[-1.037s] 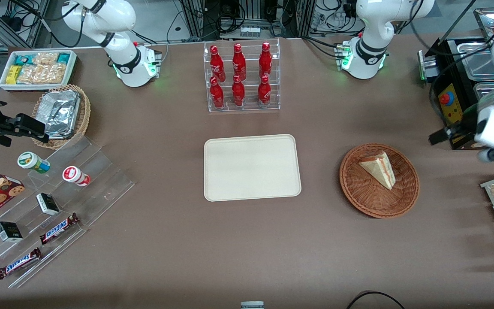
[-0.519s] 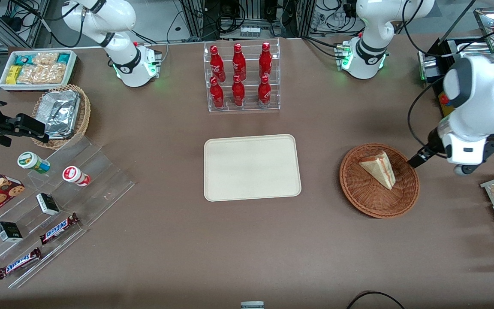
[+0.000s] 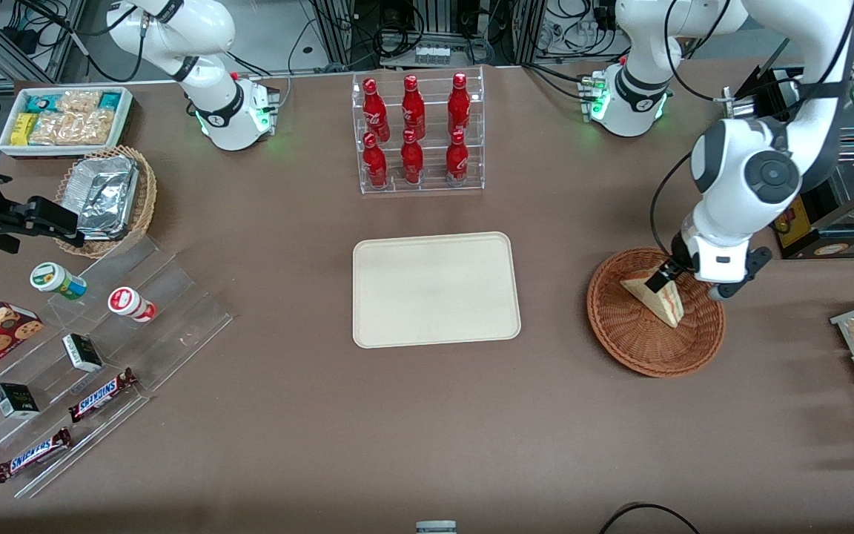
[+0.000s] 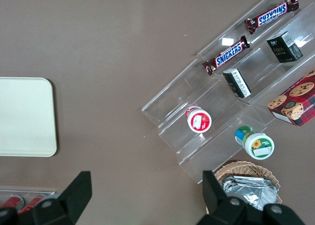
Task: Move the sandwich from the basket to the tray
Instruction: 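Lower the left gripper and close it on the wrapped sandwich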
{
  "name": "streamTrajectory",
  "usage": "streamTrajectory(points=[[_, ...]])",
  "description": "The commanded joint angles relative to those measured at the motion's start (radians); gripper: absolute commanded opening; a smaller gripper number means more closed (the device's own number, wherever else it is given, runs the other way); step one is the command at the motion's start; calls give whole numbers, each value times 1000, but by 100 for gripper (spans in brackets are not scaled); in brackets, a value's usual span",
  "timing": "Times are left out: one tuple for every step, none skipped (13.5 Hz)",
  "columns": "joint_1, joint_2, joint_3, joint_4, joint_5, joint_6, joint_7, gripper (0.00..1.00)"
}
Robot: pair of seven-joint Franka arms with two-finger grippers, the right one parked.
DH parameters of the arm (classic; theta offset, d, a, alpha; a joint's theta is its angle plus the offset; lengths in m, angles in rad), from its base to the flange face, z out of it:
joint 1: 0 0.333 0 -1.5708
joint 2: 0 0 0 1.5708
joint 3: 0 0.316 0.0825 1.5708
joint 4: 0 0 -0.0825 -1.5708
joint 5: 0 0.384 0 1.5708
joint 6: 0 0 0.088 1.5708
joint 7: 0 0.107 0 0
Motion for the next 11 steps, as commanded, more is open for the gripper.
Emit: streamTrajectory(points=[[2, 14, 8, -40, 21, 56, -18, 100], [2, 34, 8, -40, 21, 73, -18, 100], [3, 52, 9, -48, 21, 100, -20, 100], [3, 60, 11, -57, 21, 117, -21, 100], [6, 71, 12, -63, 21, 143, -21, 100], [6, 89, 14, -63, 21, 163, -20, 100], [6, 103, 14, -63, 21, 176, -20, 100], [8, 115, 14, -63, 21, 179, -20, 94], [8, 117, 15, -60, 21, 179, -21, 66], [8, 117, 15, -61, 21, 179, -21, 28], [8, 117, 15, -63, 21, 179, -21, 1]])
